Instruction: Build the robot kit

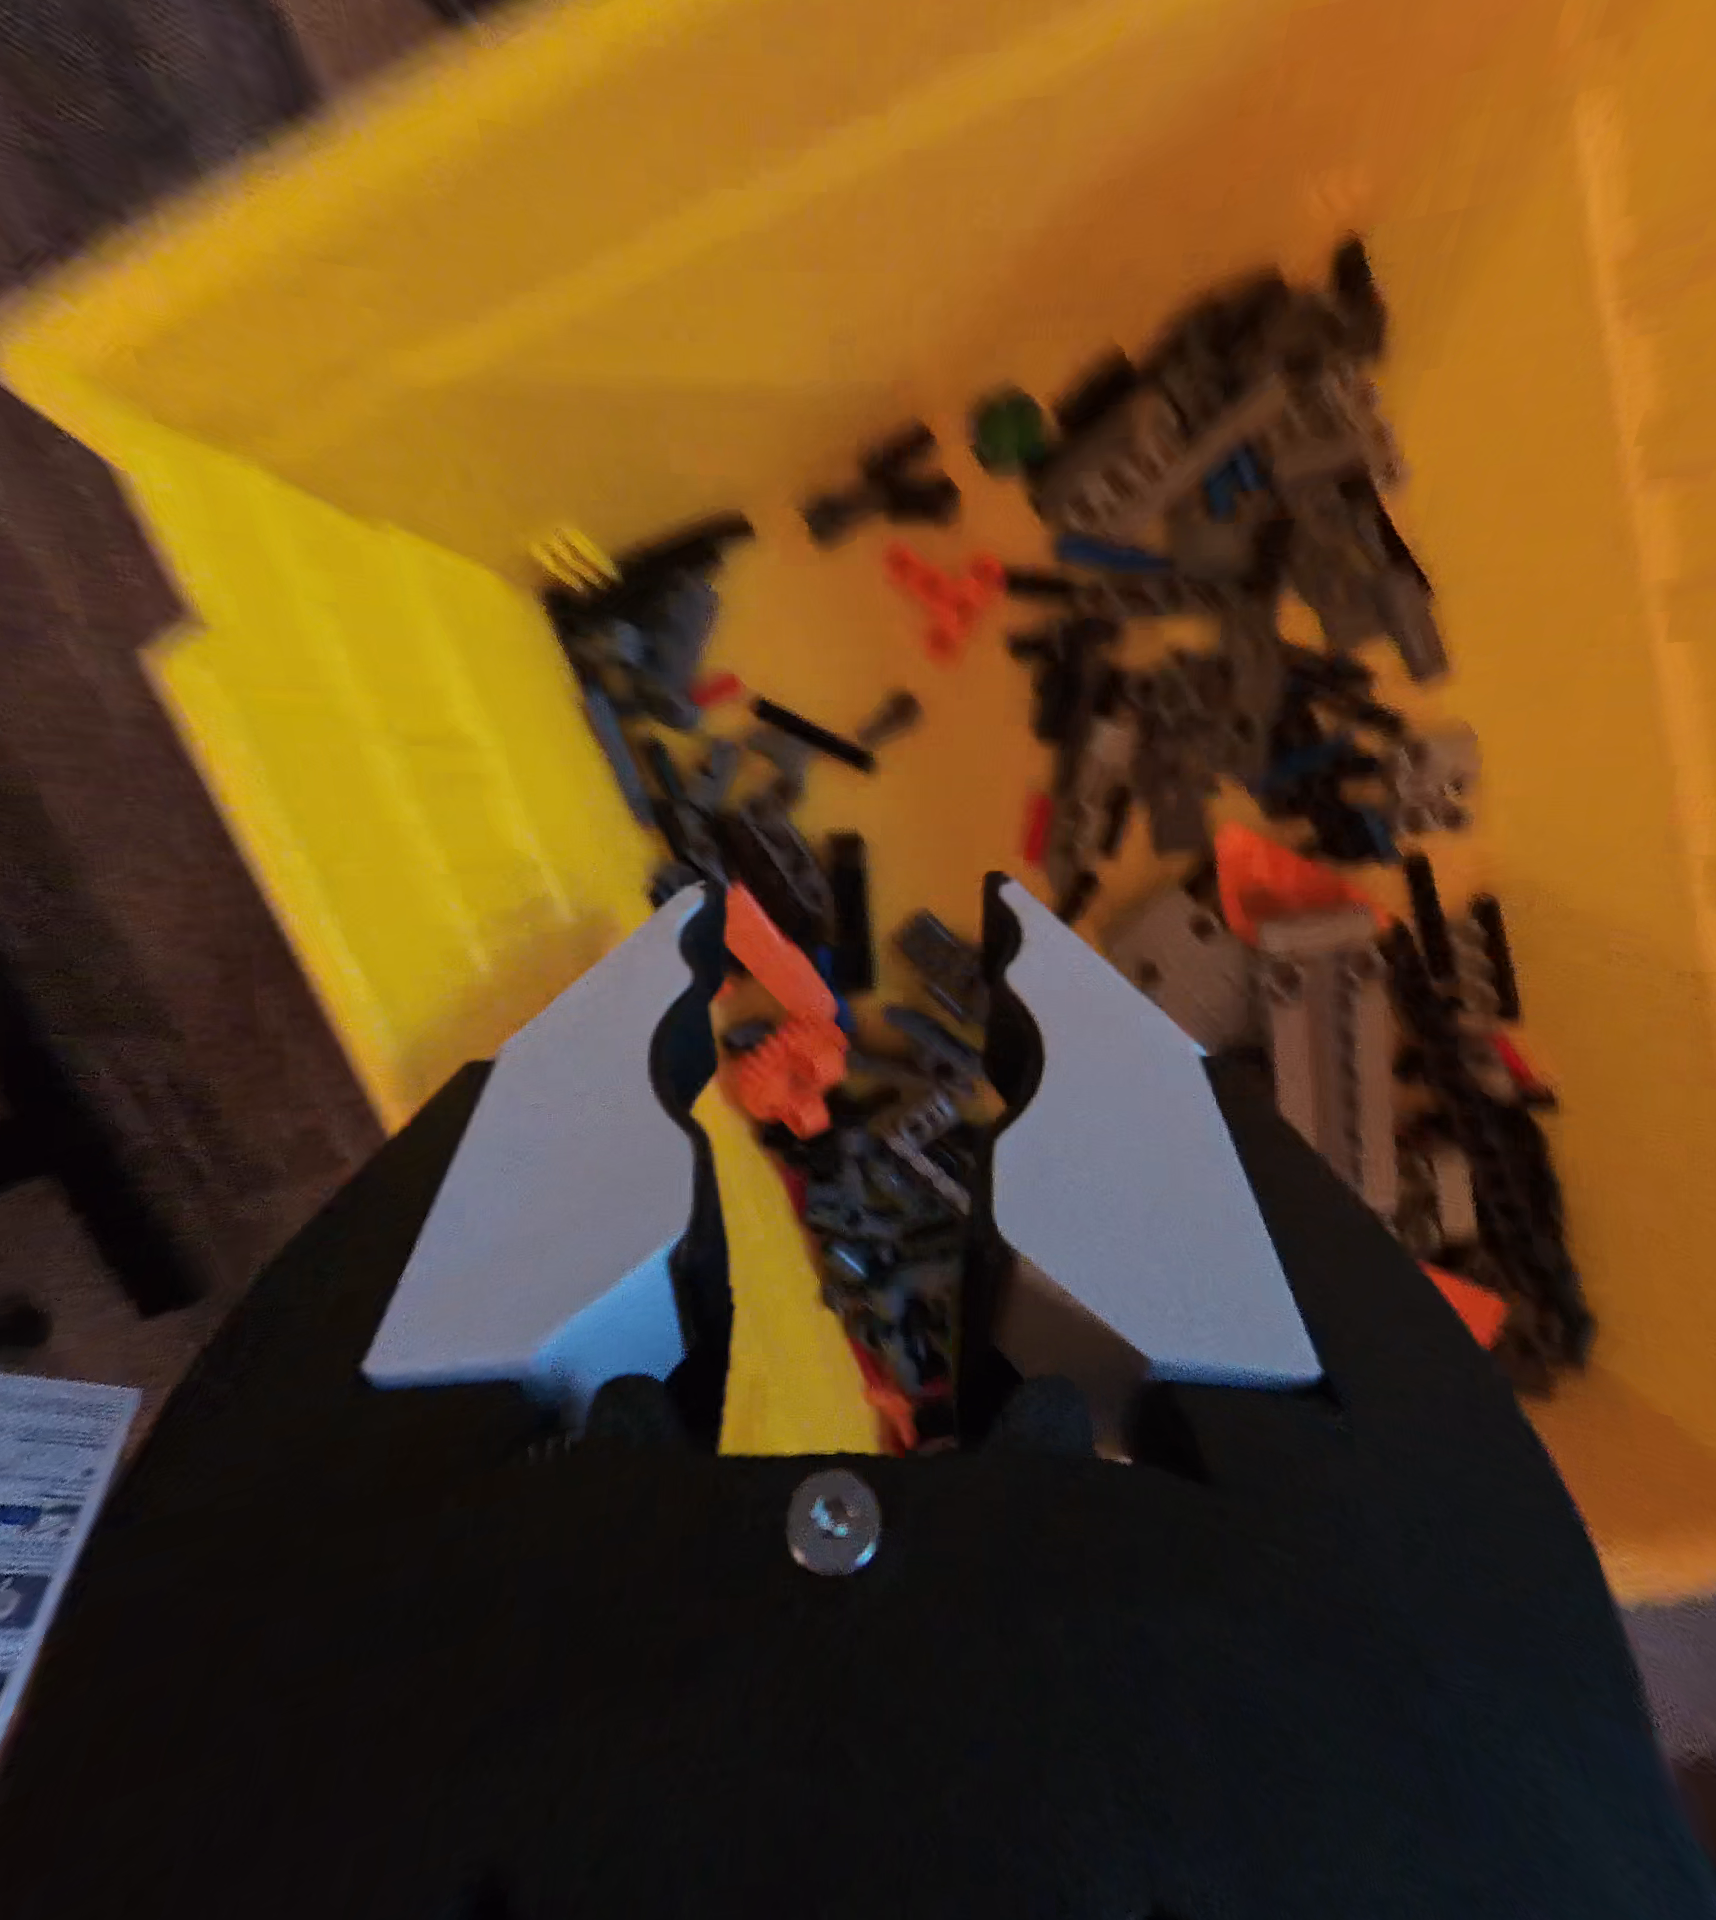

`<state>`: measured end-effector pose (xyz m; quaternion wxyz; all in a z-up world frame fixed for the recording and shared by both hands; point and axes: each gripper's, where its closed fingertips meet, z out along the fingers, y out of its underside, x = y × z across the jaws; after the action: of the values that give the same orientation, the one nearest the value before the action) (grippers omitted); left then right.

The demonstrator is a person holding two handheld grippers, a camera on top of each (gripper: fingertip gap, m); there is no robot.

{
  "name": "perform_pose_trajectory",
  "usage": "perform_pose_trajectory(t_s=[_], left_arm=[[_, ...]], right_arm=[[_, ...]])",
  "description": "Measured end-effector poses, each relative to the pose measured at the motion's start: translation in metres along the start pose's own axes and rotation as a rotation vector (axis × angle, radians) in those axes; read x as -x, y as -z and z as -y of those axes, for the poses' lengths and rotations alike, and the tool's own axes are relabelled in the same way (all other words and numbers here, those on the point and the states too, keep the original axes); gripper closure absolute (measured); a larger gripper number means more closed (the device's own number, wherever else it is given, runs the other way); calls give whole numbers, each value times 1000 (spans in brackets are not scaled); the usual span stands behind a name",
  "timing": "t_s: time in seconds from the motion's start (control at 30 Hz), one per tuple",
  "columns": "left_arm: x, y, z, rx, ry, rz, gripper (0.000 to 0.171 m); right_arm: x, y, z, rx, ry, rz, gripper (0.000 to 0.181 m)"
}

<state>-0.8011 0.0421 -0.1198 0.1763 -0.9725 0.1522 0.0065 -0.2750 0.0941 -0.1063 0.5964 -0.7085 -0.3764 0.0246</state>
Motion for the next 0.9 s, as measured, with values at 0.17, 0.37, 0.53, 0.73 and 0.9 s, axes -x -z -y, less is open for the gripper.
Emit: perform_pose_trajectory(t_s=[0.17,0.37,0.53,0.73,0.9], left_arm=[[15,-17,34,48,148,-30,115],[22,-37,34,215,244,-17,111],[19,-43,14,330,187,65,99],[5,-47,-5,382,258,-33,95],[-5,-37,-20,438,228,-100,112]], right_arm=[[1,1,1,-7,4,7,120],[4,-1,1,-1,11,26,120],[8,-1,0,5,37,38,120],[9,-1,0,5,36,49,120],[6,-2,-1,14,28,27,120]])
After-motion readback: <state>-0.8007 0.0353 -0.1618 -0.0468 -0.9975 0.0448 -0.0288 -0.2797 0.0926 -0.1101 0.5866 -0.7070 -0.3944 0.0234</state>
